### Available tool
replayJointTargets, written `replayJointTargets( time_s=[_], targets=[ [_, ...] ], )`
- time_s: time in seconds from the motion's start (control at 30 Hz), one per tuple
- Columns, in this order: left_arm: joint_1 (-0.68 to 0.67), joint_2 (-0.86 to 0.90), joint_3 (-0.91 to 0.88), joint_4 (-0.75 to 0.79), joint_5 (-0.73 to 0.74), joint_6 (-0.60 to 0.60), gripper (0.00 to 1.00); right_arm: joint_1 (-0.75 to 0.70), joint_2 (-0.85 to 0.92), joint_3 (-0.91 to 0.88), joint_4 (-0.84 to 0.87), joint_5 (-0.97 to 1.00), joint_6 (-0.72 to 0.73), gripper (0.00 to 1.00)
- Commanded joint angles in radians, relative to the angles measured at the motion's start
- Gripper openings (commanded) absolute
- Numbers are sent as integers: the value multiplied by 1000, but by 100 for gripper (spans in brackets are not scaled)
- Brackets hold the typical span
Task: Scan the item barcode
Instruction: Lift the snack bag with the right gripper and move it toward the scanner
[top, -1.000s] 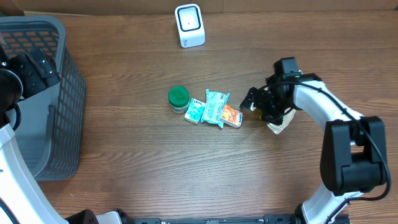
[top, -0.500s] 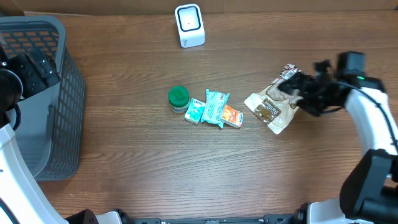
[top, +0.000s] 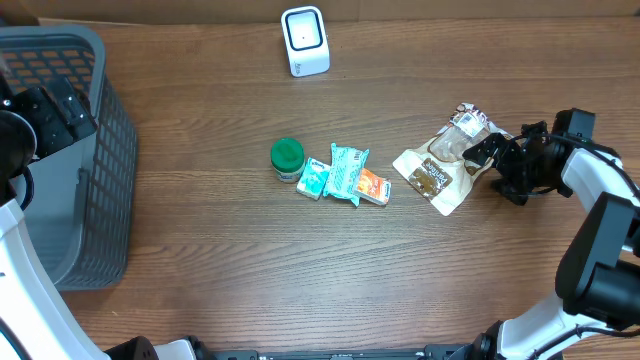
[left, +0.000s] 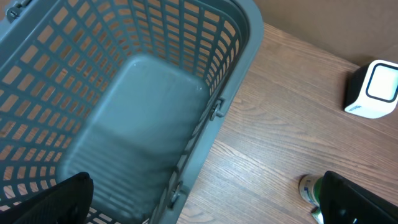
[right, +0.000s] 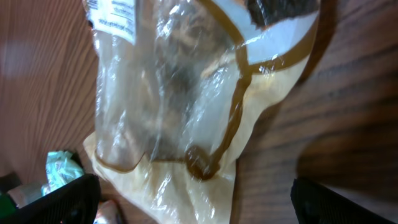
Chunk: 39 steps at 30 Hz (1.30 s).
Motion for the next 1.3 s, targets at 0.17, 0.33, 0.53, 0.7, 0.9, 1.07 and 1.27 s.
replayJointTargets(
  time_s=[0.17,0.33,0.53,0.7,0.9,1.07,1.27],
  targets=[
    [4,5,7,4,-6,16,99,11,22,-73,143,12,-7,100],
    [4,5,7,4,-6,16,99,32,22,-191,322,-64,-2,100],
    [4,5,7,4,-6,16,100,68,35,-314,553,-45,44,100],
    [4,5,7,4,-6,16,99,127,125,-321,658,-63,69,99],
    [4,5,7,4,-6,16,100,214,248,-302,785,-132,69,80],
    [4,5,7,4,-6,16,100,246,264,-284,789,-161,58,49],
    [4,5,7,3,-6,16,100,245,264,-250,697,-222,-16,42]
  ],
)
